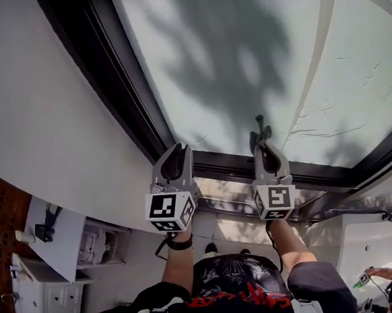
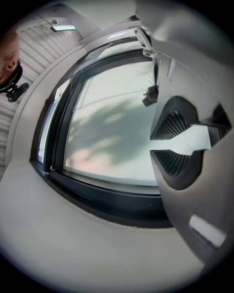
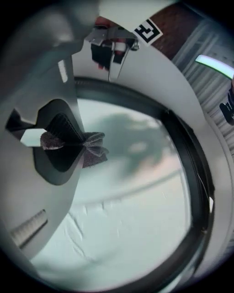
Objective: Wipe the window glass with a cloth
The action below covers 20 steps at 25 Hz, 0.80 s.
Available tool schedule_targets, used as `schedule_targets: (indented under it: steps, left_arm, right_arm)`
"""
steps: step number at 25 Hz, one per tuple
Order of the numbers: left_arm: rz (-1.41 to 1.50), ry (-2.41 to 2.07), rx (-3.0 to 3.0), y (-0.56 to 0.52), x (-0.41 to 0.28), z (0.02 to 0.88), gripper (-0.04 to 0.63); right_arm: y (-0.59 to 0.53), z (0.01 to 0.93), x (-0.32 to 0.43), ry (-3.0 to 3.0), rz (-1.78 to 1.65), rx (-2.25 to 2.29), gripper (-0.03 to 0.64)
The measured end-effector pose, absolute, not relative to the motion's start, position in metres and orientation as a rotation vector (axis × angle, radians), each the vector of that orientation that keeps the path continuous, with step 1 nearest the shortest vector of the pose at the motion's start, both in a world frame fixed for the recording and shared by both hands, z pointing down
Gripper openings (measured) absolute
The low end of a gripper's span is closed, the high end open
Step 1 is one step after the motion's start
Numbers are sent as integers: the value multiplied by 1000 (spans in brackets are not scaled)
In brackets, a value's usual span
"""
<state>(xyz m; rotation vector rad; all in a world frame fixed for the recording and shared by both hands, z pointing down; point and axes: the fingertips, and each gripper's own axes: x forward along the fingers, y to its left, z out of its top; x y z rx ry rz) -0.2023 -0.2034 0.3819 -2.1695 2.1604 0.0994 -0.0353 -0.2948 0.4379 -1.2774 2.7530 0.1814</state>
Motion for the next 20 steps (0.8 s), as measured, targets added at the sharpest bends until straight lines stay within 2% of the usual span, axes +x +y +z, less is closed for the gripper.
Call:
schedule_targets:
  steps: [2,5,9,14,20]
  left_arm:
    - [90,2196,-2132,-190,-221,382,43]
    - [101,2269,-2051,-168,-253,379,43]
    - [114,2313,-1993,-152,-278,377,43]
    - [111,2300,-2012,-153,-278,377,43]
    - [117,2216,-2128,-181,-248,382,43]
  right_arm:
    - [-266,443,-122,2872,175,-1006,28]
    - [-245,451,-213,2967,132,-766,28]
    - [-263,456,-267,2947,30,-896,28]
    - [-295,452,-241,2870,11,-1099,28]
    - [-338,466,-113,2761,-18,-1366,28]
